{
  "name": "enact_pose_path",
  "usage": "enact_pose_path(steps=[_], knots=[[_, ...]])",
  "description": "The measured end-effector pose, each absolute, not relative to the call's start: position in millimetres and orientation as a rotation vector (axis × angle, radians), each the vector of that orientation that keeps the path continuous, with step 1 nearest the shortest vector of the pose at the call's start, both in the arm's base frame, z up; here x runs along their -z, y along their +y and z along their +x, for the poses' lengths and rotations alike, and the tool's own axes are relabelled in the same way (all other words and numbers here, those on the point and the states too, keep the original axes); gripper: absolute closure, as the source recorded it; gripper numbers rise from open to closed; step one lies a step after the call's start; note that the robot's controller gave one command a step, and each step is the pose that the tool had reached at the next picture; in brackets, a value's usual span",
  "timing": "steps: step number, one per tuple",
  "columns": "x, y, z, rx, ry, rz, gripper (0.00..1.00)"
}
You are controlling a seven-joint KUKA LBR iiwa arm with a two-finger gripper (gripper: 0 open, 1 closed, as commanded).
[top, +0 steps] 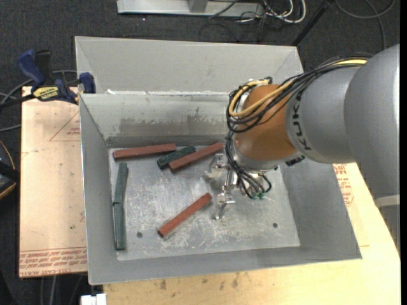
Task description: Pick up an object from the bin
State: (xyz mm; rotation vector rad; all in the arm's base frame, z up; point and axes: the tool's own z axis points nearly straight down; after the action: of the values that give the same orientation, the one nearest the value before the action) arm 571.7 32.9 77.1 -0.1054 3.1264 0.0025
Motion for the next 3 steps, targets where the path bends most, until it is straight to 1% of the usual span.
enact_pose_path(steps=[2,3], knots=[[-77.1,33.0,571.7,-0.002,3.126,-0.107,0.00],[-78.6,39.1,589.9,0.002,3.057,-0.668,1.00]])
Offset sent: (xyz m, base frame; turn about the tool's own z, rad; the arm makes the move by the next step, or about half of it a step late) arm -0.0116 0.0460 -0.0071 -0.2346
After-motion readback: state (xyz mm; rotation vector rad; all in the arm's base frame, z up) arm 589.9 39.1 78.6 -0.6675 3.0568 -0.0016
